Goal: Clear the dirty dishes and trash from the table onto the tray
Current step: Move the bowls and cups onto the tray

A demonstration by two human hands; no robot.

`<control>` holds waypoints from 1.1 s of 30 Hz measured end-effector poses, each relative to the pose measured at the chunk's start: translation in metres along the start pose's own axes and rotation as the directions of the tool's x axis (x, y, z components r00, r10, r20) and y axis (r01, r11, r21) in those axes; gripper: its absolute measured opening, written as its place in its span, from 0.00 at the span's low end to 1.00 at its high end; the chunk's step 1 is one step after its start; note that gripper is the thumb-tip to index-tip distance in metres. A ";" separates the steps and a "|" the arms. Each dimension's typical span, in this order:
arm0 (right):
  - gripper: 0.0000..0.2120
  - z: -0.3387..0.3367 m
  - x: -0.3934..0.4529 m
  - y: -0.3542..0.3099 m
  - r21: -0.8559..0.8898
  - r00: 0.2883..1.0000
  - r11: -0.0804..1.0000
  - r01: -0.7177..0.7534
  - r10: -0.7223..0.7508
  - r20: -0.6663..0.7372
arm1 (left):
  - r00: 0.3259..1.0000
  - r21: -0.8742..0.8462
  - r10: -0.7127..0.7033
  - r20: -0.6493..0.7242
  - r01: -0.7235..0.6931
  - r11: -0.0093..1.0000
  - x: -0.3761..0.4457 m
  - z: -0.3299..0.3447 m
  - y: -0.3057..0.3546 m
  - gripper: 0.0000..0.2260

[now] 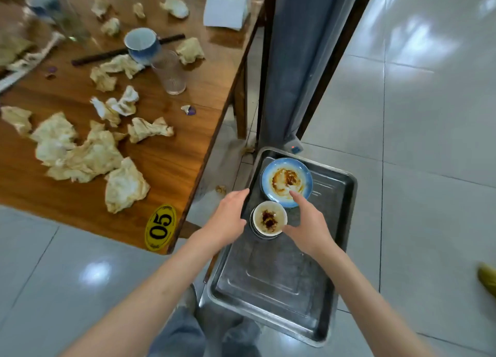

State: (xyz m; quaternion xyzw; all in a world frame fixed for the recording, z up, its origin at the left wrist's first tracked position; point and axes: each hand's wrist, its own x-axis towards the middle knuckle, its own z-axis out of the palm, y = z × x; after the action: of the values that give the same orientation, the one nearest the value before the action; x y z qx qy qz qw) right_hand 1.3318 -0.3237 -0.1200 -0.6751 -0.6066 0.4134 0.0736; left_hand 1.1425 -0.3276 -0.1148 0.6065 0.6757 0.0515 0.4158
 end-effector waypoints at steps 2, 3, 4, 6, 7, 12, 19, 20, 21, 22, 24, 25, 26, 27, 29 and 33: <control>0.35 -0.016 -0.011 -0.026 0.016 0.999 0.998 0.052 -0.052 -0.001 | 0.999 -0.032 0.017 -0.042 -0.018 0.999 -0.021 -0.021 0.012 0.32; 0.33 -0.023 -0.016 -0.038 0.020 0.997 0.997 0.076 -0.076 0.000 | 0.997 -0.038 0.026 -0.069 -0.029 0.999 -0.032 -0.032 0.017 0.31; 0.32 -0.030 -0.021 -0.052 0.017 0.995 0.995 0.103 -0.103 0.002 | 0.994 -0.039 0.038 -0.105 -0.042 0.998 -0.043 -0.045 0.021 0.30; 0.30 -0.039 -0.030 -0.075 0.003 0.989 0.989 0.148 -0.148 -0.003 | 0.985 -0.065 0.050 -0.168 -0.062 0.996 -0.063 -0.067 0.024 0.26; 0.29 -0.043 -0.035 -0.087 -0.012 0.984 0.984 0.176 -0.176 -0.005 | 0.979 -0.093 0.049 -0.196 -0.068 0.993 -0.074 -0.080 0.025 0.24; 0.27 -0.044 -0.057 -0.148 -0.128 0.952 0.944 0.305 -0.305 0.020 | 0.935 -0.120 0.015 -0.354 -0.061 0.991 -0.126 -0.143 0.007 0.17; 0.22 -0.013 -0.066 -0.237 -0.096 0.881 0.877 0.470 -0.459 0.115 | 0.846 -0.131 -0.083 -0.526 0.016 0.991 -0.174 -0.218 -0.055 0.13; 0.21 -0.005 -0.064 -0.252 -0.107 0.874 0.869 0.483 -0.470 0.126 | 0.834 -0.139 -0.096 -0.544 0.023 0.990 -0.178 -0.227 -0.065 0.13; 0.21 0.004 -0.063 -0.266 -0.122 0.867 0.861 0.494 -0.479 0.136 | 0.824 -0.149 -0.109 -0.556 0.031 0.988 -0.181 -0.236 -0.076 0.12; 0.21 0.017 -0.060 -0.284 -0.132 0.865 0.856 0.499 -0.482 0.142 | 0.818 -0.153 -0.120 -0.563 0.040 0.987 -0.184 -0.249 -0.091 0.12; 0.20 0.033 -0.055 -0.308 -0.122 0.870 0.864 0.488 -0.471 0.144 | 0.815 -0.144 -0.123 -0.566 0.049 0.988 -0.187 -0.266 -0.113 0.11; 0.20 0.044 -0.052 -0.322 -0.107 0.878 0.874 0.474 -0.459 0.139 | 0.817 -0.140 -0.122 -0.563 0.051 0.989 -0.188 -0.279 -0.127 0.11; 0.20 0.055 -0.049 -0.337 -0.095 0.883 0.881 0.463 -0.450 0.131 | 0.821 -0.132 -0.118 -0.558 0.053 0.990 -0.189 -0.293 -0.142 0.11; 0.20 0.065 -0.045 -0.351 -0.087 0.887 0.885 0.457 -0.445 0.124 | 0.824 -0.120 -0.114 -0.556 0.057 0.991 -0.189 -0.308 -0.156 0.11; 0.20 0.086 -0.039 -0.380 -0.087 0.899 0.896 0.435 -0.426 0.101 | 0.830 -0.105 -0.117 -0.546 0.071 0.992 -0.186 -0.340 -0.186 0.12; 0.20 0.123 -0.020 -0.439 -0.104 0.929 0.923 0.370 -0.371 0.019 | 0.841 -0.084 -0.109 -0.530 0.076 0.994 -0.178 -0.403 -0.237 0.12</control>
State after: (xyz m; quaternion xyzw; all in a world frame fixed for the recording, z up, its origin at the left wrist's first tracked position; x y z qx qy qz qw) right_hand 0.9210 -0.2794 0.0731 -0.5514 -0.7442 0.3592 0.1147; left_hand 0.6923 -0.3674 0.1001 0.5223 0.7912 0.2179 0.2317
